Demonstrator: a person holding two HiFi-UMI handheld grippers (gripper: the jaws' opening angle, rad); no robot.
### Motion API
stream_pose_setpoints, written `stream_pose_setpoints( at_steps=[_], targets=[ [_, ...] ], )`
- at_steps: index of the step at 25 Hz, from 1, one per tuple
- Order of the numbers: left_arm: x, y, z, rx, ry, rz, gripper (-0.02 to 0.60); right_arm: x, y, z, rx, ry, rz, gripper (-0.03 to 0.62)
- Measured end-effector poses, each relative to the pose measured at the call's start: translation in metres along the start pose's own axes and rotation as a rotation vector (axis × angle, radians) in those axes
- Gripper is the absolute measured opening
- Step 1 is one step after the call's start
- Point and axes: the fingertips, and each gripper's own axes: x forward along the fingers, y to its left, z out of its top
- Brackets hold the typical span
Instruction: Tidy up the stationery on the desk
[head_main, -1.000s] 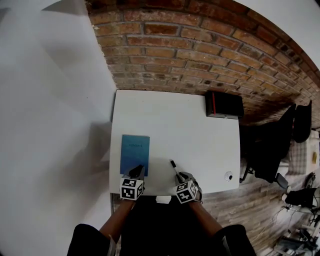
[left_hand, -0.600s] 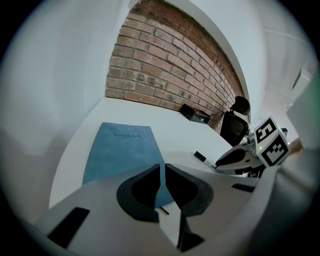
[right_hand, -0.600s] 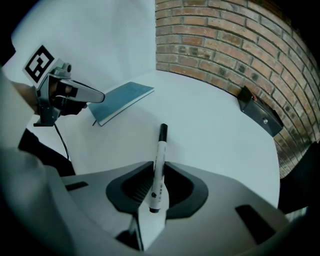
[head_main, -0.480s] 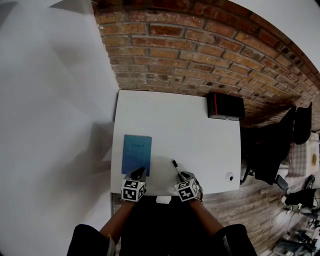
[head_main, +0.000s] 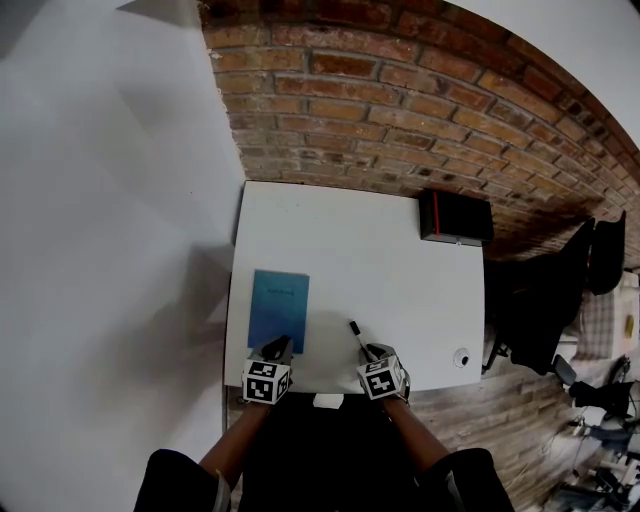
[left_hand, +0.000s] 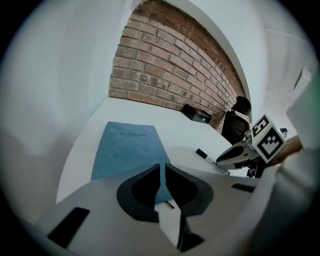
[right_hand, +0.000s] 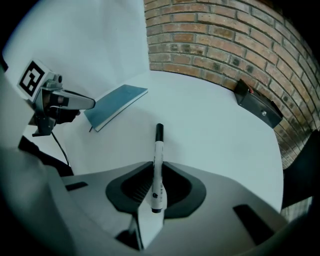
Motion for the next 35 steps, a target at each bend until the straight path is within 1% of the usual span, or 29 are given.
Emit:
stream_pose_setpoints(
  at_steps=[3,6,9,14,27,30,35],
  targets=[
    [-0.002,0.003,-0.001,-0.002,-0.001,0.004,0.044,0.001,-0.003,0.001,0.024,-0.004,-0.001,0.071],
    [-0.003,0.004,-0.002,-0.003,0.001,0.007,0.044,0.002,-0.004,0.007,0.037,-0.03,0.004,0.071],
    [-0.005,0.004,-0.001,-0.005,-0.002,0.009,0.044,-0.004,0.0,0.014,0.076,-0.029,0.017,0.071],
    [-0.006,0.006,0.002,-0.008,-0.012,0.011,0.044,-0.006,0.002,0.029,0.082,-0.057,0.027,0.071],
    [-0.017,0.018,-0.002,-0.04,-0.019,0.039,0.044,0.003,0.023,0.051,0.147,-0.093,0.088,0.071],
    [-0.021,0.022,-0.005,-0.048,-0.019,0.046,0.044,0.008,0.028,0.057,0.186,-0.101,0.108,0.071],
    [-0.026,0.029,-0.011,-0.058,-0.016,0.059,0.044,0.013,0.034,0.067,0.287,-0.12,0.138,0.071]
  ],
)
